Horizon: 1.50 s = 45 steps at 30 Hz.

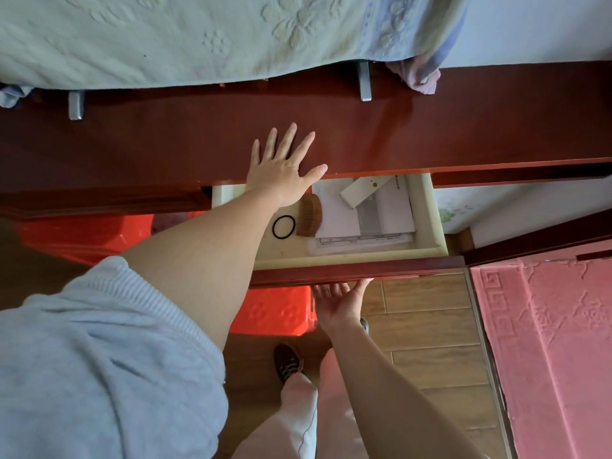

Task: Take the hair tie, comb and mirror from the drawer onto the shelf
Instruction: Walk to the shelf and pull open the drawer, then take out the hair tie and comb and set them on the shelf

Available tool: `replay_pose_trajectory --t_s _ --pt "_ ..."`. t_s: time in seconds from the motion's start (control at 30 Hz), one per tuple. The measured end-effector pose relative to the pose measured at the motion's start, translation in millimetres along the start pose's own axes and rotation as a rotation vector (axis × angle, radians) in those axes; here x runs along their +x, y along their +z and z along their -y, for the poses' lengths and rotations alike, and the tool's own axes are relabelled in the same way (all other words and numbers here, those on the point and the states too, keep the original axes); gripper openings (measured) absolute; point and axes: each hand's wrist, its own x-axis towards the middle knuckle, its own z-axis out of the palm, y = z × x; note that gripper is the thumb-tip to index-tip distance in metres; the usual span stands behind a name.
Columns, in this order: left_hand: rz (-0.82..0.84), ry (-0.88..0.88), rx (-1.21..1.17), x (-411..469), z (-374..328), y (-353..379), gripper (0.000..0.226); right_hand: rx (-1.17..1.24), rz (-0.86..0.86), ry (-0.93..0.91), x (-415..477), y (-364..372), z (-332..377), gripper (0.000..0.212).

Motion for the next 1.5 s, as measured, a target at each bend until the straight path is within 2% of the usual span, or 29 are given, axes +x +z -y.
replay_pose_trajectory --t_s 0.47,0.8,0.87,0.97,1.07,1.13,1.23,1.33,1.4,1.5 --pt "0.014 0.005 0.010 -0.8 1.3 -0.2 0.072 -0.005 -0.040 -0.011 -11.1 -2.0 -2.0 0.083" --pt "-0.053 0.013 -0.013 -27.3 14.4 8.1 0.057 -0.089 -0.099 -0.007 -16.8 -2.7 3.7 0.086" --pt "-0.094 0.036 -0.056 -40.8 21.4 11.8 0.055 -0.238 -0.168 -0.026 -26.2 2.3 2.9 0.079" --pt "-0.234 0.093 -0.194 -70.4 34.3 14.3 0.048 -0.612 -0.219 -0.009 -53.1 14.1 -4.1 0.050" --pt "-0.329 0.143 -0.199 -103.0 55.9 15.4 0.042 -1.043 -0.066 0.046 -88.3 35.1 -4.9 0.031" --pt "-0.357 0.131 -0.193 -118.1 67.9 17.0 0.034 -1.218 0.061 -0.018 -105.7 60.6 0.3 0.026" --pt "-0.173 0.016 -0.116 -130.6 71.5 15.3 0.035 -1.341 0.134 -0.254 -111.6 103.3 8.3 0.022" --pt "0.027 -0.028 -0.103 -130.9 64.7 14.4 0.021 -1.596 0.071 -0.484 -86.0 127.1 12.5 0.016" --pt "0.076 -0.052 -0.133 -125.5 60.1 15.7 0.019 -1.757 0.001 -0.549 -66.9 133.9 13.5 0.014" --pt "0.125 -0.073 -0.169 -112.8 55.5 23.9 0.015 -1.925 -0.033 -0.581 -43.7 140.0 12.0 0.022"
